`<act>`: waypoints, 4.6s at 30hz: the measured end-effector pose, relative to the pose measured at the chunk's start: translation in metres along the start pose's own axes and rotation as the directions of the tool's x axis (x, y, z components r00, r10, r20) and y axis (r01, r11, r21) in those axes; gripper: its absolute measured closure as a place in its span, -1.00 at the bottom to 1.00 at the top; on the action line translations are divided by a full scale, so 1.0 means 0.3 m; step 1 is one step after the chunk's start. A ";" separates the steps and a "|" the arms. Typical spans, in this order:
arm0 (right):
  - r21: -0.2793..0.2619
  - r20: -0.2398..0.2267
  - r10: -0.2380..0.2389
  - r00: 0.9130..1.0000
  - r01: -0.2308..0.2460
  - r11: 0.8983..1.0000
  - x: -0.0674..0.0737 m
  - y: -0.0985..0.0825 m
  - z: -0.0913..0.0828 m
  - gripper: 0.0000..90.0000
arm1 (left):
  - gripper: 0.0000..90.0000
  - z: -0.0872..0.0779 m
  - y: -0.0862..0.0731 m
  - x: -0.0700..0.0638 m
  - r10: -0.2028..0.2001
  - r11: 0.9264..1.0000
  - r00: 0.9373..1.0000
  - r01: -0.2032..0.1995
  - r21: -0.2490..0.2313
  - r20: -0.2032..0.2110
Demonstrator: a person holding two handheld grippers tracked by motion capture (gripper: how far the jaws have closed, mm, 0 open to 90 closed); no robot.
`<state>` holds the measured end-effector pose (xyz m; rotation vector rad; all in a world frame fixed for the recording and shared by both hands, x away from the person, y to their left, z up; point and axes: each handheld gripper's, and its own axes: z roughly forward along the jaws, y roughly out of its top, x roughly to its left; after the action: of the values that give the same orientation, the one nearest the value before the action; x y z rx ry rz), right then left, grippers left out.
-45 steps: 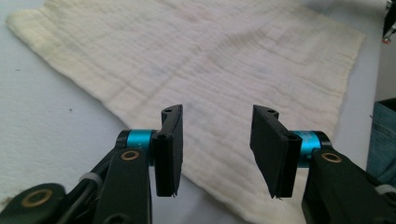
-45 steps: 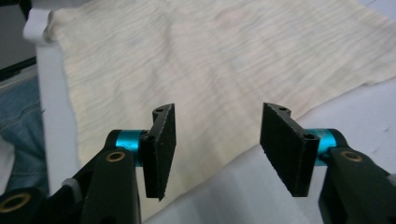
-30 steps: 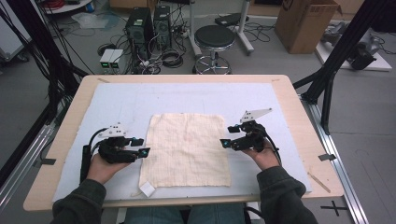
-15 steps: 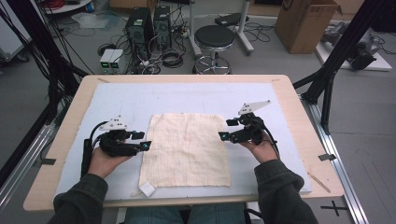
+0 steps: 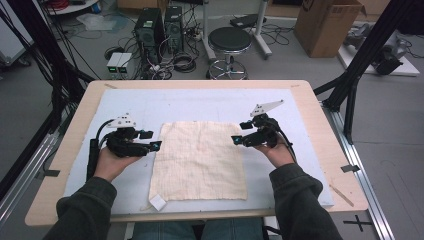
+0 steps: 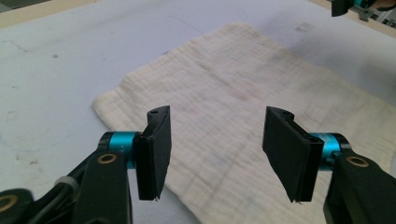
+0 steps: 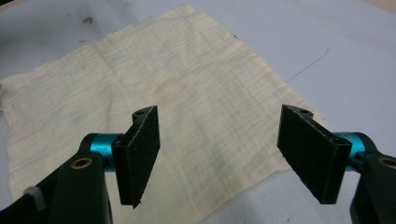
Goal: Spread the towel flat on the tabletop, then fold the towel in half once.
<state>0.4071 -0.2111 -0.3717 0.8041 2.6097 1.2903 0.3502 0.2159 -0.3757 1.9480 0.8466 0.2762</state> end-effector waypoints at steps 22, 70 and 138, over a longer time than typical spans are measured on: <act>-0.011 0.062 0.059 0.996 -0.058 0.998 -0.133 0.077 0.028 -0.27 | 0.11 0.076 0.090 0.154 -0.094 0.995 0.987 0.092 -0.027 -0.129; 0.168 0.122 0.150 0.981 -0.170 0.971 -0.254 -0.011 0.221 0.92 | 0.95 0.327 -0.001 0.230 -0.175 0.975 0.941 0.208 0.083 -0.291; -0.047 -0.016 0.122 0.992 -0.123 0.991 -0.167 0.050 0.022 0.93 | 0.95 0.109 0.056 0.140 -0.175 0.981 0.979 0.165 -0.103 -0.104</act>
<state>0.4579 -0.2246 -0.3703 0.9643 2.5648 1.3874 0.4051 0.2163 -0.3847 1.7735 1.0494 0.3206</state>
